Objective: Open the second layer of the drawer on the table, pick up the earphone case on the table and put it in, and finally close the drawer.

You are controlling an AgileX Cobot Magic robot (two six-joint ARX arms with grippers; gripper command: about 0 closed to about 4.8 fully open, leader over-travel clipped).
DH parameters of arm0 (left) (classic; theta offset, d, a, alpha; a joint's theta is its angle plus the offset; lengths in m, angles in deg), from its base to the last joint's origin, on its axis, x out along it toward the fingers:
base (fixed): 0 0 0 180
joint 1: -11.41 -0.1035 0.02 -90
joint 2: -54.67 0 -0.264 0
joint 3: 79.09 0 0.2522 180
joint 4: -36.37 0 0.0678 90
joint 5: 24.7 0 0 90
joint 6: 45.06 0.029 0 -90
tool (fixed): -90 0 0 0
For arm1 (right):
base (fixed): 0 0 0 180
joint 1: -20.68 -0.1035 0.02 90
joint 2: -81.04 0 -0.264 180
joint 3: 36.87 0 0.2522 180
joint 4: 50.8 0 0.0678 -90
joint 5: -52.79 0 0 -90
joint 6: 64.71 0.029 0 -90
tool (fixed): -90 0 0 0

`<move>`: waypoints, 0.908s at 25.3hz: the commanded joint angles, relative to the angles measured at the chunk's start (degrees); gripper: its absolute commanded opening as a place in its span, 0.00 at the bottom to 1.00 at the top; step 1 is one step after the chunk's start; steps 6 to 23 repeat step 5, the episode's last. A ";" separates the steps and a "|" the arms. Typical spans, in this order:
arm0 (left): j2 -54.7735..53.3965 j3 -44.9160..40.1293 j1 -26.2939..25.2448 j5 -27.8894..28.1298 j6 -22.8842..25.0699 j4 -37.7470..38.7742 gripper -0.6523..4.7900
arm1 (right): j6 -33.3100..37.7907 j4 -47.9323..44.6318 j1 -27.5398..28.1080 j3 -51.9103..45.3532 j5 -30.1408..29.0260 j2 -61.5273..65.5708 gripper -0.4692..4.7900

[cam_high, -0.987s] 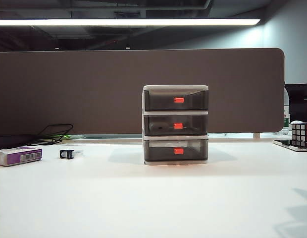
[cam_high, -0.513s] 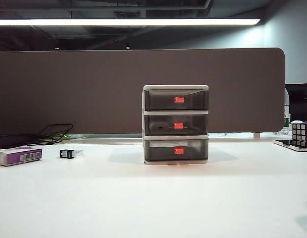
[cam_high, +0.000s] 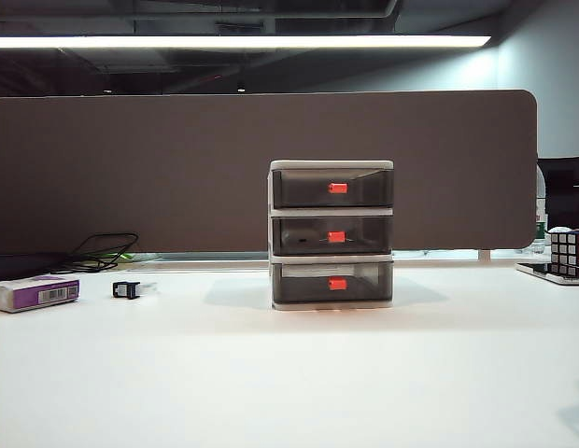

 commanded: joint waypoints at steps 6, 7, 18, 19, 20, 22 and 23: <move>-0.09 0.26 0.09 -0.15 0.02 -0.55 0.11 | 0.17 -0.68 -0.02 -0.24 0.31 0.09 0.08; -0.09 0.26 0.09 -0.15 0.02 -0.55 0.11 | 0.17 -0.68 -0.02 -0.24 0.31 0.09 0.08; -0.09 0.26 0.09 -0.15 0.02 -0.55 0.11 | 0.17 -0.68 -0.02 -0.24 0.31 0.09 0.08; -0.09 0.26 0.09 -0.15 0.02 -0.55 0.11 | 0.17 -0.68 -0.02 -0.24 0.31 0.09 0.08; -0.09 0.26 0.09 -0.15 0.02 -0.55 0.11 | 0.17 -0.68 -0.02 -0.24 0.31 0.09 0.08; -0.09 0.26 0.09 -0.15 0.02 -0.55 0.11 | 0.17 -0.68 -0.02 -0.24 0.31 0.09 0.08; -0.09 0.26 0.09 -0.15 0.02 -0.55 0.11 | 0.17 -0.68 -0.02 -0.24 0.31 0.09 0.08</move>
